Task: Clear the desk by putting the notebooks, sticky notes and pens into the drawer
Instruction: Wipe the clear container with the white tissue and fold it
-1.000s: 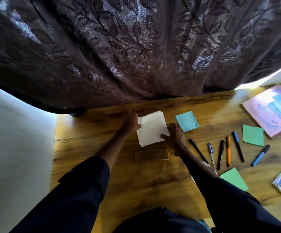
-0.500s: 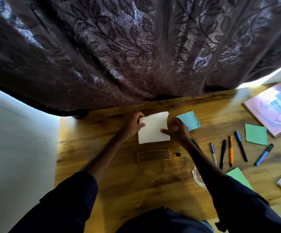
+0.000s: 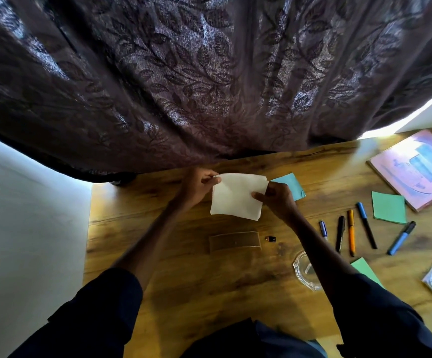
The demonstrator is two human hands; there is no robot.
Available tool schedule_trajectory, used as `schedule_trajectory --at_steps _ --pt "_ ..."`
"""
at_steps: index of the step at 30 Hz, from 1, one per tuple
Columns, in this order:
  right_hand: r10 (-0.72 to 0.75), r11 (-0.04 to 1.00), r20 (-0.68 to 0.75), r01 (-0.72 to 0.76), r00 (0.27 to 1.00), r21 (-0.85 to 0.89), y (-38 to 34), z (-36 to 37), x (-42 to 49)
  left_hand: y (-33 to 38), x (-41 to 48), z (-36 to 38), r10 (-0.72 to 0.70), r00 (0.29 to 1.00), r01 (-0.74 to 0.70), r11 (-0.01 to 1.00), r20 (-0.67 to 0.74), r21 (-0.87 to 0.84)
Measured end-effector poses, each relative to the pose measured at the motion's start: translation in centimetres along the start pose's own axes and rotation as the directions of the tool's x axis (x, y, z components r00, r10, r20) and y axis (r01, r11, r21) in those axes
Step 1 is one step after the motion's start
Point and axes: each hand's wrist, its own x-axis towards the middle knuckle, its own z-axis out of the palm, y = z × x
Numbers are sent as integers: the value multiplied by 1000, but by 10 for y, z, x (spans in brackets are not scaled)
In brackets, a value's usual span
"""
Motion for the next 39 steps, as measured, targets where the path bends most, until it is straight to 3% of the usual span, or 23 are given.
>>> schedule_trajectory --at_steps 6,10,17,20,23,27,33,39 --pt "-70 997 -111 65 991 -43 -12 -2 -4 8 -2 -7 49 998 -51 997 -37 -57" --pt "-139 990 -140 135 980 -40 -18 -4 -7 4 -11 -7 -70 996 77 986 46 -149" --pt "-143 982 -159 120 977 -144 -14 5 -13 -9 -24 16 -208 977 210 977 52 -32" --pt "-82 990 -128 66 988 -123 -6 10 -18 -16 -34 24 -201 971 199 980 131 28" --pt "-126 986 -125 110 984 -126 -8 9 -20 -23 -38 30 -204 972 200 979 120 39" --pt "-53 996 -114 45 992 -73 -18 1 -15 -6 -38 23 -290 950 299 952 119 -67" --pt "12 984 -53 -2 999 176 -32 -11 -18 -2 -45 12 -376 905 421 859 197 -292" --pt "-21 962 27 13 999 272 -54 -23 -37 22 -55 -11 -361 927 369 831 100 -417"
